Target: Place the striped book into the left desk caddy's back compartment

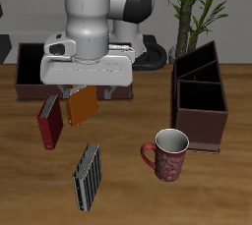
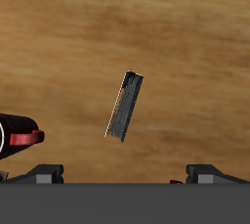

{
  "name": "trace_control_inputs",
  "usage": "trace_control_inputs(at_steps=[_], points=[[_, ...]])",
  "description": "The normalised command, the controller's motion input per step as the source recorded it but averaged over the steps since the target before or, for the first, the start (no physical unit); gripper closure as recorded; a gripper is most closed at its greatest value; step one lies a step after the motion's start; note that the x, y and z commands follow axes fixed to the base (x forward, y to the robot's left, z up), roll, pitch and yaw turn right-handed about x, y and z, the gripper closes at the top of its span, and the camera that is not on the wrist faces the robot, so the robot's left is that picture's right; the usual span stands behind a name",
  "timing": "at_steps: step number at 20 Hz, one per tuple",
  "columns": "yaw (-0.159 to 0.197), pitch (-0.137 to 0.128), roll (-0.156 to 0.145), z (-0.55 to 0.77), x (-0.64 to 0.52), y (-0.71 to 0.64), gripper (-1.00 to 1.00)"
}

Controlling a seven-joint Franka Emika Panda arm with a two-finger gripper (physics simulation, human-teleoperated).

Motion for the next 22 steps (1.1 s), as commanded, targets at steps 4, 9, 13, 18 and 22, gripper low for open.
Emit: trace_control_inputs(at_steps=[4,9,13,18,22], points=[[-0.041,-0.017,0.015,-0.09,0.17,-0.01,-1.0],[-0.014,-0.014,0.01,-0.09,0.13,0.04,-1.0],[-0.006,-0.021,0.004,-0.08,0.17,0.01,-1.0],[-0.049,-0.022,-0.023,-0.02,0.13,-0.12,-1.0],[-0.024,-0.033,0.008,-0.1,0.11,0.0,-1.0]])
